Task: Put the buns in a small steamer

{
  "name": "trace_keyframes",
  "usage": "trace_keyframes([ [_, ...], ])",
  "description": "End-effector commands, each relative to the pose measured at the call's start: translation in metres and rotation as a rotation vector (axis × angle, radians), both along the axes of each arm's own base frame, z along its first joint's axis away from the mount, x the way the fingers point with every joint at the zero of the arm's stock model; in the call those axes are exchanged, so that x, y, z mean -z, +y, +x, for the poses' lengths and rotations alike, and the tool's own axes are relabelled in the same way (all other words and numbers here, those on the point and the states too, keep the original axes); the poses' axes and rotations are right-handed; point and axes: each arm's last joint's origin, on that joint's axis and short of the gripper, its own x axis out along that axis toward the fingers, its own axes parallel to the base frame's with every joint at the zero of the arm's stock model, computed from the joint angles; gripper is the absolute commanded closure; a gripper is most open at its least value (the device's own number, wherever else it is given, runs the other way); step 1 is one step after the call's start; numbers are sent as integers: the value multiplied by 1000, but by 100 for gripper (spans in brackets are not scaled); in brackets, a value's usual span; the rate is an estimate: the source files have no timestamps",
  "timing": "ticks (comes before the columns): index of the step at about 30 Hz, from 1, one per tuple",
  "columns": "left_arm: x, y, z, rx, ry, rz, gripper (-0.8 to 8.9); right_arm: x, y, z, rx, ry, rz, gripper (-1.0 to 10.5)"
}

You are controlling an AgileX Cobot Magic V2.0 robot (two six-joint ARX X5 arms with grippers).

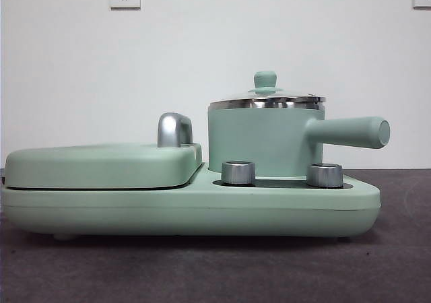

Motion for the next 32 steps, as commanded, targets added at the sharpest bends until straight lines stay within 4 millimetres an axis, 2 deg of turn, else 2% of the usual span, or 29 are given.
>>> trace_keyframes([
  [1, 13, 7, -8, -39, -24, -94, 379, 0, 1, 1, -17, -12, -1, 515],
  [4, 23, 15, -16, -78, -45, -126, 408, -1, 1, 1, -14, -21, 3, 515],
  [5, 24, 17, -18, -88, -50, -125, 483, -2, 2, 1, -9, -29, 7, 515],
  [6, 25, 19, -20, -91, -52, -124, 664, -3, 2, 2, -5, -38, 11, 519],
  [7, 25, 19, -21, -90, -54, -124, 833, -3, 2, 2, -6, -40, 13, 588],
  [8, 25, 20, -21, -93, -57, -129, 783, -3, 2, 2, -7, -40, 13, 755],
  [9, 24, 20, -21, -92, -61, -133, 810, -3, 2, 2, -10, -44, 8, 980],
  [10, 24, 20, -21, -92, -62, -133, 807, -3, 2, 2, -12, -47, 6, 908],
  [25, 25, 20, -22, -92, -52, -123, 807, -3, 2, 2, -12, -48, 6, 923],
  [28, 27, 26, -25, -118, -89, -154, 807, -3, 2, 2, -12, -48, 6, 923],
  [32, 45, 28, -13, -216, -153, -200, 807, -3, 2, 2, -12, -48, 6, 923],
])
